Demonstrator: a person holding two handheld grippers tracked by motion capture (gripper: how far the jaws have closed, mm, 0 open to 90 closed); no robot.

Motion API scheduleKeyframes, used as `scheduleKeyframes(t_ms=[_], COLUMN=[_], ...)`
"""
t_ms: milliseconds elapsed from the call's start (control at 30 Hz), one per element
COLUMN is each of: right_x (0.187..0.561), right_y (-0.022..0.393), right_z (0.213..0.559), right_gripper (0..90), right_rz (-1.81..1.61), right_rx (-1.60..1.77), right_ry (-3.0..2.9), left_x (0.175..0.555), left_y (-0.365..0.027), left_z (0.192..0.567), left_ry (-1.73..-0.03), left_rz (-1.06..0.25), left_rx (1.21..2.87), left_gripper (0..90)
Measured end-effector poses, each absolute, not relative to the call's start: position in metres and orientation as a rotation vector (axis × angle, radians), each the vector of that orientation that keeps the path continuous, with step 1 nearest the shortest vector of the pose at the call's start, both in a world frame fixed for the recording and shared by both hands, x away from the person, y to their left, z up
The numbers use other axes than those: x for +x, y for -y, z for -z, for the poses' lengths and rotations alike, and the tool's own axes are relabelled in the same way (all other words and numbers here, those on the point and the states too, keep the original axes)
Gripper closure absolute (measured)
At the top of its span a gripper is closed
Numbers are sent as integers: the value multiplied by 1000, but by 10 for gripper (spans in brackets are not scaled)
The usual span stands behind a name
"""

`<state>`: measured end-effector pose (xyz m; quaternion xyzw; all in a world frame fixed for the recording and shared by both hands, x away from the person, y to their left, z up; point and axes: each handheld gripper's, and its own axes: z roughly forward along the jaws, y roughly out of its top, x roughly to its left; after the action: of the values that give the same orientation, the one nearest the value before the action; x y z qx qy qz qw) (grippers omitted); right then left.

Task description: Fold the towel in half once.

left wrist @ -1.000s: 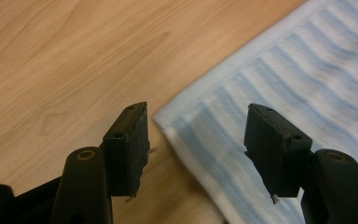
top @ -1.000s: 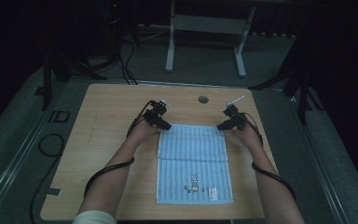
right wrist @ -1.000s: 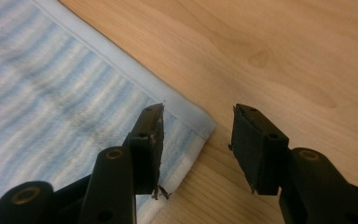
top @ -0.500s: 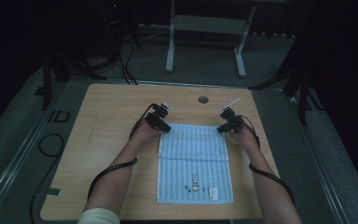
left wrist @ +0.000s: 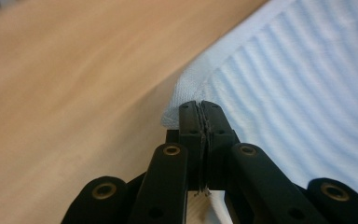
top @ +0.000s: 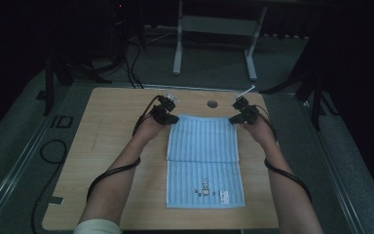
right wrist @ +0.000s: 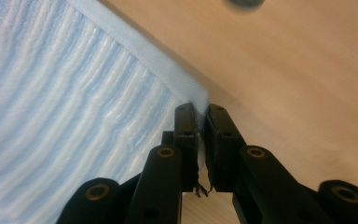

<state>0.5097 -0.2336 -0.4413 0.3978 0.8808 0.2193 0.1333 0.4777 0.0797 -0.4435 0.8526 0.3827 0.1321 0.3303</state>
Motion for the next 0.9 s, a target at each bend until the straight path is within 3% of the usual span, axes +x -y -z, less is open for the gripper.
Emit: scheduleKeyframes(t_ms=[267, 433, 633, 900], right_x=[502, 483, 438, 381], right_y=[241, 241, 245, 265], right_z=[361, 333, 338, 390], right_gripper=[834, 833, 833, 833], right_rz=[-777, -826, -897, -929], right_rx=[1059, 980, 864, 797], right_ry=[-2433, -2396, -2409, -2504], left_x=[465, 440, 400, 348], left_y=[-97, -101, -110, -112], left_z=[373, 358, 374, 428], left_ry=[-958, -889, -817, -760], left_rz=[-481, -532, -490, -290], left_rx=[2135, 2073, 2082, 2087], left_gripper=[877, 875, 875, 875])
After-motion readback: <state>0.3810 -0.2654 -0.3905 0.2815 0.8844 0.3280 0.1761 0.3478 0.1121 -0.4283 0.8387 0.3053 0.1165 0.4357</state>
